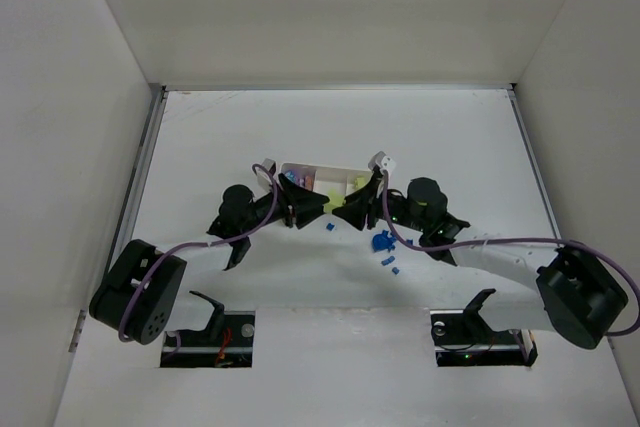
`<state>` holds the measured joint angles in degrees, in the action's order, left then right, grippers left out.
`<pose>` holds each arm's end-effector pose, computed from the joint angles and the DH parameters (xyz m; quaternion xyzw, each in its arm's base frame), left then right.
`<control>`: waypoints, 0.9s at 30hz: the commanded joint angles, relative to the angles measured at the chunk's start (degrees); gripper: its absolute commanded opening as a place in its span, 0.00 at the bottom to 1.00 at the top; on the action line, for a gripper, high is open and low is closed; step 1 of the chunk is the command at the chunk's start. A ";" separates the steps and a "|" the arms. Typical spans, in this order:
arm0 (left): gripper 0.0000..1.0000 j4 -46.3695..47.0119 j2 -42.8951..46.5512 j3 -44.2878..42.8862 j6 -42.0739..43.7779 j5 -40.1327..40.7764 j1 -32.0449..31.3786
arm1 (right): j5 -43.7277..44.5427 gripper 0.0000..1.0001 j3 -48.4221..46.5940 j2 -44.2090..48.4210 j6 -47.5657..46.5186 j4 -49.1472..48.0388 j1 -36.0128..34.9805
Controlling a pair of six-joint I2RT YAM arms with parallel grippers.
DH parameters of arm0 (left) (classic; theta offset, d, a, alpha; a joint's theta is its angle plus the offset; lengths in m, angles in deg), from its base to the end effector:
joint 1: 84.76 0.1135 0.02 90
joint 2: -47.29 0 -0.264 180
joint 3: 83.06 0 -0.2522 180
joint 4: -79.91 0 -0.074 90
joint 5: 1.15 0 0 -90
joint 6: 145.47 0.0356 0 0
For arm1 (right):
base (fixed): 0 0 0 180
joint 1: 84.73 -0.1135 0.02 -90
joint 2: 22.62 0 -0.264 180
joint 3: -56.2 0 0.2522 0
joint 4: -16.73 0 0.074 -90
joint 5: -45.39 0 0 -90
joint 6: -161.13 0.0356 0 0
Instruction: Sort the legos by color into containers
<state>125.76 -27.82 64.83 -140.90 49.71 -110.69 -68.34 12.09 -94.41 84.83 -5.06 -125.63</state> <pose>0.2043 -0.1243 0.2017 -0.1116 0.6843 -0.6940 0.1942 0.1923 0.1856 0.2362 -0.3047 0.6739 0.4363 0.5125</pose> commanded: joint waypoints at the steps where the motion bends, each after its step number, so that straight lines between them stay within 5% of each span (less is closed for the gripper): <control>1: 0.41 3.40 1.55 -1.34 1.14 -1.03 -0.83 | 0.96 0.32 -2.17 -0.81 -0.33 -1.28 0.35; 13: 0.36 3.84 0.76 -2.39 2.11 -0.42 -2.85 | 0.70 0.32 -2.35 -1.25 -0.16 -1.28 -0.18; 17: 0.23 4.02 1.02 -2.22 2.46 -0.06 -2.85 | 1.14 0.32 -2.17 -1.07 -0.16 -1.28 -0.36; 27: 0.13 2.88 5.76 3.05 3.43 0.81 5.76 | 4.82 0.32 -0.24 1.65 1.60 -2.24 4.03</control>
<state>125.17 -24.22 66.58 -138.99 51.02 -107.18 -66.33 11.92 -93.85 85.37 -5.06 -123.32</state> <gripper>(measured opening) 0.337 0.432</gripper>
